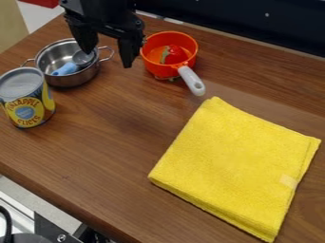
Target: Push the can to the left of the yellow cloth
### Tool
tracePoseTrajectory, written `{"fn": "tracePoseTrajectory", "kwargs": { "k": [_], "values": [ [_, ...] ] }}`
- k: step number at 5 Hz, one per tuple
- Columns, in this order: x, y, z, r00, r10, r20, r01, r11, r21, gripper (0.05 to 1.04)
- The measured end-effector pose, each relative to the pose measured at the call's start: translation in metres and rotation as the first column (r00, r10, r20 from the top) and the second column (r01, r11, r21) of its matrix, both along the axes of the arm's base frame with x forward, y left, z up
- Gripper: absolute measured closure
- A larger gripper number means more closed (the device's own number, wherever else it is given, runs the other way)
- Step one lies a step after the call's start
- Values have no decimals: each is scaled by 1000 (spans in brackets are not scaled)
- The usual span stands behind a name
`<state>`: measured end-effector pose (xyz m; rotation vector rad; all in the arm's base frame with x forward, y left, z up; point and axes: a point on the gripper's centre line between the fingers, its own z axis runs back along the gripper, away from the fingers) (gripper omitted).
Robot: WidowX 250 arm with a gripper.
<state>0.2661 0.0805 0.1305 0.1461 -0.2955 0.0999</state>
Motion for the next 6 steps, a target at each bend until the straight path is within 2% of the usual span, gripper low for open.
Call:
{"fn": "tracePoseTrajectory", "kwargs": {
  "k": [1,2,3,4,5,6],
  "values": [
    [-3,-1,-7,1000,10,-26,-11,1000,-12,86],
    [-4,14,-13,985,152,-79,-156,986,-50,86],
    [-3,52,-12,943,314,-106,-321,945,-62,86],
    [-7,94,-9,896,444,7,-443,895,-47,86],
    [-16,132,-8,795,603,64,-601,798,-47,86],
    [-26,154,-6,711,694,114,-693,719,-56,86]
  ]
}}
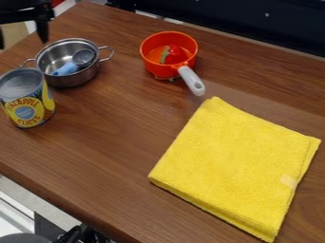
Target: Push the can to the left of the yellow cloth
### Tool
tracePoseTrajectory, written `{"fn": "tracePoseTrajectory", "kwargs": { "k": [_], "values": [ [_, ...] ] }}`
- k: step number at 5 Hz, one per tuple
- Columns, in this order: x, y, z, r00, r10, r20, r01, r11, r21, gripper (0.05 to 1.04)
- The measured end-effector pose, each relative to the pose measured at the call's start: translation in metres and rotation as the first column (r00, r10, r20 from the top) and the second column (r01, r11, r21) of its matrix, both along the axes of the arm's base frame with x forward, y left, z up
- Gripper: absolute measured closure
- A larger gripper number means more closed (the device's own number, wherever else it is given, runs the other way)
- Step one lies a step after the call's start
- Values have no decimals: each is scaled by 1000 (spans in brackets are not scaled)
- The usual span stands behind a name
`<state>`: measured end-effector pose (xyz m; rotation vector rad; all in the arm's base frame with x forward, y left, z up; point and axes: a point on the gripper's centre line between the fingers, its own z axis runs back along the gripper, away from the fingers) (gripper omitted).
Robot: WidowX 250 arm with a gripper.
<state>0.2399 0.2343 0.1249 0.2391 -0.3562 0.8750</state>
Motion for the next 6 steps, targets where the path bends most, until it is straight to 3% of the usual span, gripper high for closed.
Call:
{"fn": "tracePoseTrajectory", "kwargs": {
  "k": [1,2,3,4,5,6],
  "values": [
    [-16,22,-2,986,167,6,-167,986,0,86],
    [-27,34,-6,942,329,68,-329,944,-16,86],
    [-31,41,-13,873,476,109,-478,878,-11,86],
    [-30,41,-17,831,541,133,-543,839,-21,86],
    [-30,35,-34,823,564,66,-562,826,-41,86],
    [-33,25,-46,815,577,59,-573,816,-70,86]
  ]
}}
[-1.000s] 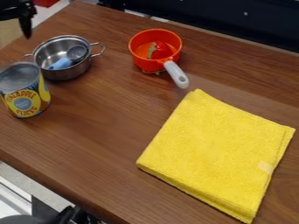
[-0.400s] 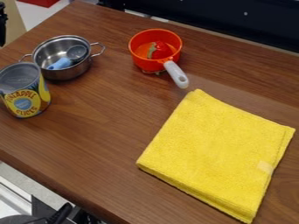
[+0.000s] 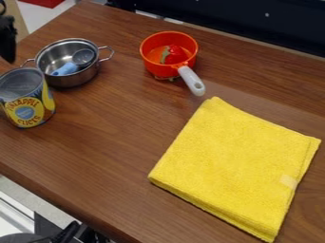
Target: Push the can to the left of the yellow cloth
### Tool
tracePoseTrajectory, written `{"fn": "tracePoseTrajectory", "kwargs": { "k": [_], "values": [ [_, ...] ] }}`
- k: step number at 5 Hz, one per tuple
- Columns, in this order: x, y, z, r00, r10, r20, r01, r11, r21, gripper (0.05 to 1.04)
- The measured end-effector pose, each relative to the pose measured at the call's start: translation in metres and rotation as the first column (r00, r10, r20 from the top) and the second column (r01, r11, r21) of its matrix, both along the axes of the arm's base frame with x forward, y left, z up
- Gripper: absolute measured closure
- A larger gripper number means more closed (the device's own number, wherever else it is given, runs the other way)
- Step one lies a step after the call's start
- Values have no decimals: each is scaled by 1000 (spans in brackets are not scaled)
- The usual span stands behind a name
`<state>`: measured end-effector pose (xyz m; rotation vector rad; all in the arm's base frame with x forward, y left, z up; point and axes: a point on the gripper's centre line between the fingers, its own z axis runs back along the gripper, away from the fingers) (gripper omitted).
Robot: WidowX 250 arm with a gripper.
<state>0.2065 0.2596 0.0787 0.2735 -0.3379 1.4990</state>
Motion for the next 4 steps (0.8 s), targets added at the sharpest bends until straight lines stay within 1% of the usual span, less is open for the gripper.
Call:
{"fn": "tracePoseTrajectory", "kwargs": {
  "k": [1,2,3,4],
  "values": [
    [-6,-12,-9,1000,-5,4,5,1000,-18,86],
    [-6,-30,-6,999,-9,42,11,999,-39,86],
    [-1,-47,4,998,7,59,-3,997,-75,86],
    [1,-68,5,997,-5,81,13,995,-98,86]
  ]
}}
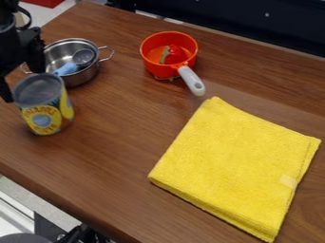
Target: Push the can to the left of the yellow cloth
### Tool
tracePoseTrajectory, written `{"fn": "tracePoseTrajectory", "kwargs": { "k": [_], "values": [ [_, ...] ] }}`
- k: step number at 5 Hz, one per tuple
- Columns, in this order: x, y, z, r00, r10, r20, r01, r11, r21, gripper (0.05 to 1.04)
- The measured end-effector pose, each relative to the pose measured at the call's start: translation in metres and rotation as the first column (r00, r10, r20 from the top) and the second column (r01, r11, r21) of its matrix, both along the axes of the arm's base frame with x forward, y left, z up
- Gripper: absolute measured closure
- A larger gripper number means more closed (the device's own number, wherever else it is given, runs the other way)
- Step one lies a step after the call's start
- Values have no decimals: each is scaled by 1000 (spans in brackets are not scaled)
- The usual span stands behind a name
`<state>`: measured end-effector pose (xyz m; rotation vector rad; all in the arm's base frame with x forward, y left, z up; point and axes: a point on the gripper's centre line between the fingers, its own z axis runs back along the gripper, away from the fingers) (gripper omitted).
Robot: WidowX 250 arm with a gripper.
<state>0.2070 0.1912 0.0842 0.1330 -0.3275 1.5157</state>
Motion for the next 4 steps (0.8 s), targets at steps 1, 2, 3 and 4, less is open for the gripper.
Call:
{"fn": "tracePoseTrajectory", "kwargs": {
  "k": [1,2,3,4],
  "values": [
    [-2,-23,0,1000,-9,2,9,1000,-21,86],
    [-5,-50,-2,1000,-22,9,22,999,-32,86],
    [-11,-74,-9,999,-39,-6,39,999,-29,86],
    [-14,-96,-11,998,-60,-5,59,998,-37,86]
  ]
}}
